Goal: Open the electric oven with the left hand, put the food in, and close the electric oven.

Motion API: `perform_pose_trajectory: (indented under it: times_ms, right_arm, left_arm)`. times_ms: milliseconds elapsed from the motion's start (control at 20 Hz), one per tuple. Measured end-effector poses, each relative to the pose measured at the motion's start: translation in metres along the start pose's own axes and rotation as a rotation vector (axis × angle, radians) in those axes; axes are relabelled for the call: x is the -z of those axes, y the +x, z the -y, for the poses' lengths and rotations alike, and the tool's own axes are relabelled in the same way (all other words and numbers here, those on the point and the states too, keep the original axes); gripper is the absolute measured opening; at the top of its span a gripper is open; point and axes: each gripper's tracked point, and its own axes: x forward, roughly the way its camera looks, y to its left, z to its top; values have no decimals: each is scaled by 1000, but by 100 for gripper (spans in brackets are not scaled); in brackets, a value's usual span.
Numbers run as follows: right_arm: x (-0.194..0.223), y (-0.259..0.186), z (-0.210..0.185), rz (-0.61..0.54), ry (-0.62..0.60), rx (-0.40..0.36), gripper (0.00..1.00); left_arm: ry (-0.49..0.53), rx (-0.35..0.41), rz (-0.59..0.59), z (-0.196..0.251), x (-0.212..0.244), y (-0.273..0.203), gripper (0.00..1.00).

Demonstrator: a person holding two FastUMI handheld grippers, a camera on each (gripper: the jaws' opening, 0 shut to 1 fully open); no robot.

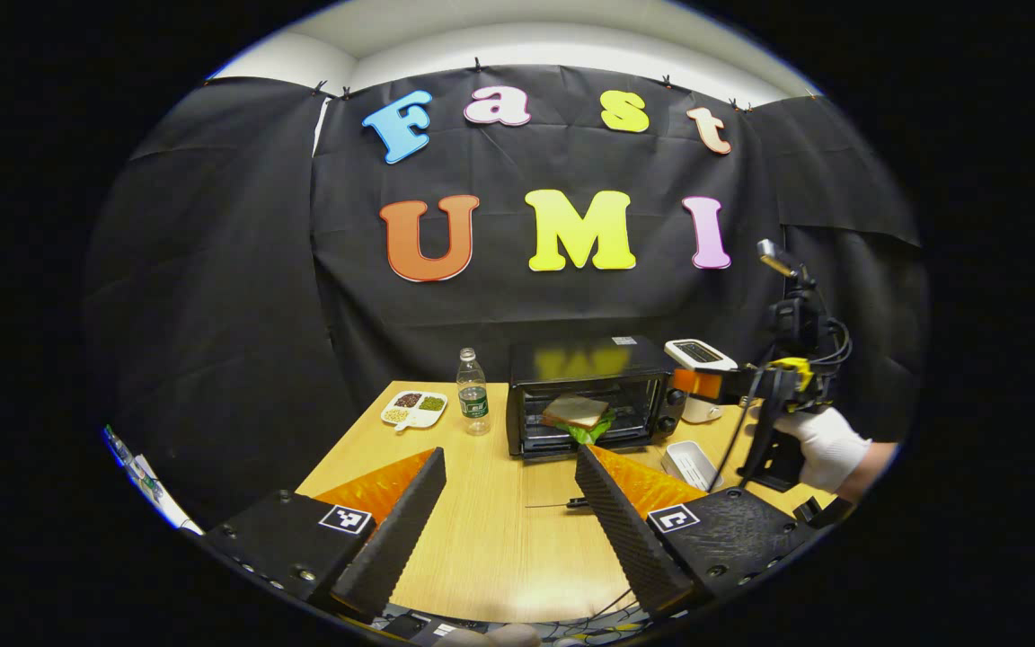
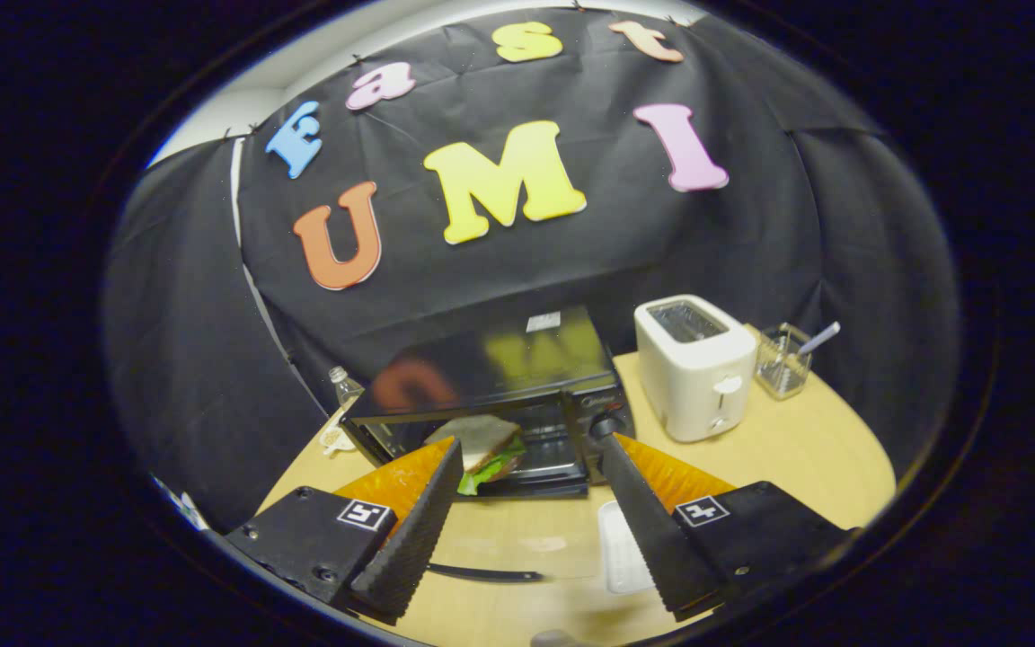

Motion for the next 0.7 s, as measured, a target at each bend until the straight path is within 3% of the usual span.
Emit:
perform_pose_trajectory:
  times_ms: [350, 650, 700]
  right_arm:
    - [-58, -99, 47, 88, -129, 10, 100]
    - [-83, -159, 83, 114, -177, 34, 100]
    - [-88, -167, 89, 123, -192, 39, 89]
  left_arm:
    - [-15, 18, -6, 39, 15, 25, 96]
    - [-44, 47, -134, 81, 76, 60, 96]
    - [-46, 48, -149, 88, 84, 67, 96]
